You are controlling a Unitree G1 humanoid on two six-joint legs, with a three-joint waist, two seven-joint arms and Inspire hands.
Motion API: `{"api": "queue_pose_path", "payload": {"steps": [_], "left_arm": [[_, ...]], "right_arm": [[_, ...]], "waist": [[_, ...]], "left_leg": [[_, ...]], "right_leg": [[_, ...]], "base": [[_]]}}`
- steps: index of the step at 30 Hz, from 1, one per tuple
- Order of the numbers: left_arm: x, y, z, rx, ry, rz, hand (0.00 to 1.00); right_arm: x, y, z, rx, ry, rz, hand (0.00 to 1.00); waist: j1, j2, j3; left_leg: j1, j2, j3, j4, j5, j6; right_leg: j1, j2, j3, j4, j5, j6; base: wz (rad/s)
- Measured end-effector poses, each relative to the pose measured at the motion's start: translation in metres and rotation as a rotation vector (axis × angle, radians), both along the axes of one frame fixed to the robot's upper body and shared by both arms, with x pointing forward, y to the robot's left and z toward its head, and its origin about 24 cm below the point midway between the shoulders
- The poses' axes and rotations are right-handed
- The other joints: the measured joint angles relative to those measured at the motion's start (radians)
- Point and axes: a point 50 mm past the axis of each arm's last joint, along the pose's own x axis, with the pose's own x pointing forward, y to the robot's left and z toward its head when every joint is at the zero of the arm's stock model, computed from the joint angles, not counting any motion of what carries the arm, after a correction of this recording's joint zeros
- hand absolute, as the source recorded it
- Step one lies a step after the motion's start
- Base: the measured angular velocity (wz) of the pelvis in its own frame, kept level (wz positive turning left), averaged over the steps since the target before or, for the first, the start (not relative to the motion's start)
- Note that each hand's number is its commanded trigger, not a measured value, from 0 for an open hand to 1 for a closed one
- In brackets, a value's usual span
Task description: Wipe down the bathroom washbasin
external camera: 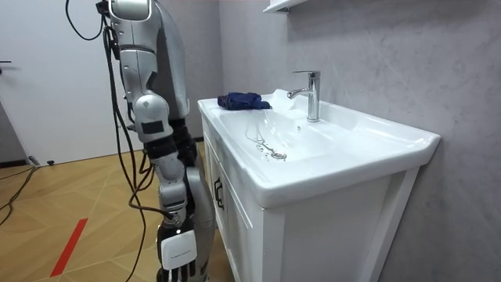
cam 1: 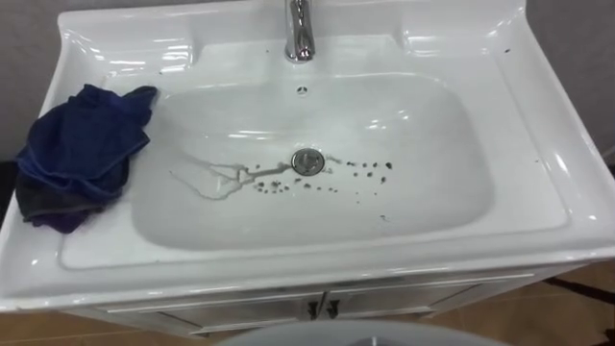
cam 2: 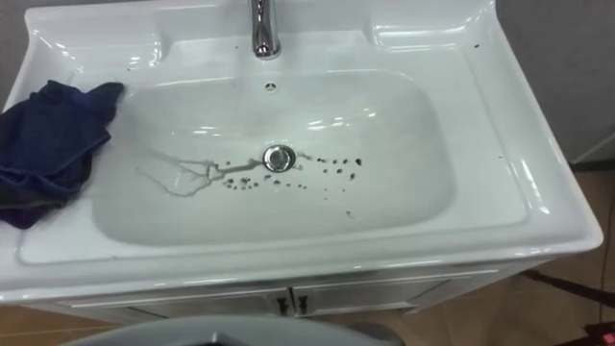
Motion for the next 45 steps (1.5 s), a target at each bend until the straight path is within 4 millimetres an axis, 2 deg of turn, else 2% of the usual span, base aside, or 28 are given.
{"api": "queue_pose_path", "payload": {"steps": [5, 8, 10, 13, 16, 20, 24, 27, 29, 32, 36, 42, 45], "left_arm": [[-0.021, 0.006, 0.003, 0.076, -0.028, 0.287, 0.0], [-0.026, 0.012, 0.006, 0.139, -0.066, 0.431, 0.0], [-0.021, 0.023, 0.009, 0.207, -0.115, 0.498, 0.0], [-0.007, 0.046, 0.019, 0.361, -0.24, 0.546, 0.0], [0.004, 0.067, 0.033, 0.51, -0.347, 0.598, 0.0], [0.02, 0.092, 0.057, 0.735, -0.498, 0.598, 0.0], [0.037, 0.108, 0.081, 0.896, -0.639, 0.647, 0.0], [0.058, 0.123, 0.108, 1.009, -0.795, 0.648, 0.0], [0.073, 0.136, 0.136, 1.09, -0.942, 0.663, 0.0], [0.085, 0.148, 0.166, 1.212, -1.08, 0.625, 0.0], [0.098, 0.148, 0.185, 1.274, -1.184, 0.559, 0.0], [0.113, 0.144, 0.206, 1.29, -1.307, 0.527, 0.0], [0.121, 0.139, 0.218, 1.347, -1.355, 0.429, 0.0]], "right_arm": [[-0.006, -0.002, 0.001, -0.019, 0.016, -0.046, 0.0], [0.003, -0.006, 0.001, -0.037, -0.019, -0.055, 0.0], [0.008, -0.01, 0.002, -0.051, -0.052, -0.075, 0.0], [0.013, -0.021, 0.004, -0.085, -0.084, -0.058, 0.0], [0.019, -0.027, 0.007, -0.117, -0.135, -0.049, 0.0], [0.024, -0.03, 0.008, -0.144, -0.19, -0.041, 0.0], [0.023, -0.032, 0.008, -0.16, -0.216, -0.044, 0.0], [0.021, -0.033, 0.009, -0.172, -0.236, -0.069, 0.0], [0.019, -0.036, 0.01, -0.18, -0.258, -0.096, 0.0], [0.015, -0.042, 0.013, -0.191, -0.268, -0.108, 0.0], [0.012, -0.041, 0.013, -0.178, -0.264, -0.111, 0.0], [0.01, -0.039, 0.012, -0.157, -0.255, -0.107, 0.0], [0.01, -0.039, 0.012, -0.15, -0.258, -0.107, 0.0]], "waist": [[0.017, -0.002, 0.0005], [0.022, -0.001, 0.0006], [0.031, 0.003, -0.0002], [0.069, 0.003, 0.0009], [0.096, 0.014, -0.0045], [0.118, 0.017, -0.0073], [0.129, 0.022, -0.0102], [0.14, 0.027, -0.0127], [0.153, 0.038, -0.0163], [0.149, 0.056, -0.0168], [0.144, 0.068, -0.0157], [0.122, 0.058, -0.015], [0.106, 0.058, -0.0147]], "left_leg": [[0.001, -0.004, -0.025, 0.002, 0.0, 0.0], [0.004, -0.006, -0.035, 0.005, 0.0, 0.0], [-0.001, -0.01, -0.057, 0.008, 0.0, 0.0], [-0.008, -0.013, -0.068, 0.008, 0.0, 0.0], [-0.011, -0.015, -0.071, -0.003, 0.002, -0.002], [-0.018, -0.017, -0.087, 0.0, 0.004, -0.004], [-0.026, -0.018, -0.105, 0.006, 0.004, -0.004], [-0.032, -0.019, -0.111, 0.008, 0.004, -0.004], [-0.034, -0.019, -0.111, 0.008, 0.004, -0.005], [-0.033, -0.019, -0.111, 0.008, 0.004, -0.005], [-0.031, -0.019, -0.111, 0.009, 0.004, -0.005], [-0.033, -0.019, -0.111, 0.012, 0.006, -0.007], [-0.028, -0.019, -0.109, 0.009, 0.006, -0.007]], "right_leg": [[0.014, -0.008, -0.026, -0.002, -0.006, 0.005], [0.016, -0.013, -0.032, 0.005, -0.013, 0.005], [0.02, -0.015, -0.043, 0.005, -0.016, 0.005], [0.019, -0.017, -0.06, 0.002, -0.017, 0.004], [0.016, -0.016, -0.067, 0.002, -0.016, 0.002], [0.013, -0.019, -0.082, 0.001, -0.018, 0.002], [0.014, -0.021, -0.096, 0.001, -0.02, 0.003], [0.013, -0.019, -0.095, -0.016, -0.019, 0.003], [0.014, -0.018, -0.094, -0.014, -0.019, 0.003], [0.015, -0.02, -0.095, -0.012, -0.019, 0.003], [0.014, -0.021, -0.093, -0.008, -0.02, 0.003], [0.011, -0.02, -0.095, -0.01, -0.021, 0.001], [0.015, -0.02, -0.09, -0.01, -0.02, 0.001]], "base": [[0.12], [0.11], [0.23], [0.16], [0.04], [0.07], [0.13], [0.07], [-0.02], [0.0], [0.0], [0.03], [-0.03]]}}
